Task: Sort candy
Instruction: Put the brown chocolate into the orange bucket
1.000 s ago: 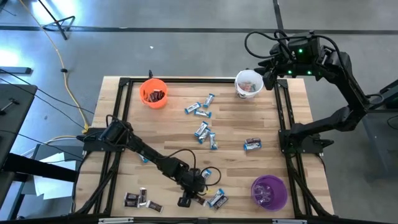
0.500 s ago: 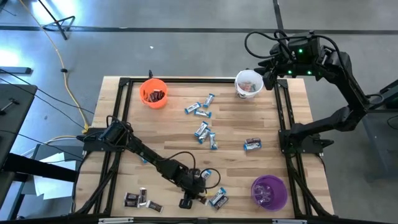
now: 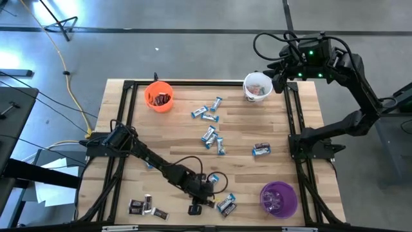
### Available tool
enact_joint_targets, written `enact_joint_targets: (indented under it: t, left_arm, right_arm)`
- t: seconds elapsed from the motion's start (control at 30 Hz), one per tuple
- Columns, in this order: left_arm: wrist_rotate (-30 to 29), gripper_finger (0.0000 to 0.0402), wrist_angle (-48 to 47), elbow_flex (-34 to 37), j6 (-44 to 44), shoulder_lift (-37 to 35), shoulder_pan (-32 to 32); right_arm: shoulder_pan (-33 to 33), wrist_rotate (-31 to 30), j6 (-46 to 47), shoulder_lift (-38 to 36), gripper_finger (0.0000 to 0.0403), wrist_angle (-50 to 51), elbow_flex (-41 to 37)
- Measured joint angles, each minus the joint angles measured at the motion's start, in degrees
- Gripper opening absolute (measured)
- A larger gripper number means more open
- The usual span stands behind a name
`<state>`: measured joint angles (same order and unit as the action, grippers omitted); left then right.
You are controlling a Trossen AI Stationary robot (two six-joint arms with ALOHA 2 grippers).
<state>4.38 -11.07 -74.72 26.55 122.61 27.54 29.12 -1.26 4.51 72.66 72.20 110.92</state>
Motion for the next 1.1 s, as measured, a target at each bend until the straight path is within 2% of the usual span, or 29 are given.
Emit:
enact_joint_targets:
  t: [0.67,1.1]
  left_arm:
    - [0.65,0.0033,-4.62,0.66,4.31,-5.42,0.93]
    - [0.2,0.0032,-7.22,0.48,5.35,-12.79,1.04]
  right_arm:
    - [0.0,0.0,0.0,0.02,0.0149,0.0,-0.01]
    - [0.02,0.0,0.0,0.02,0.0149,0.0,-0.01]
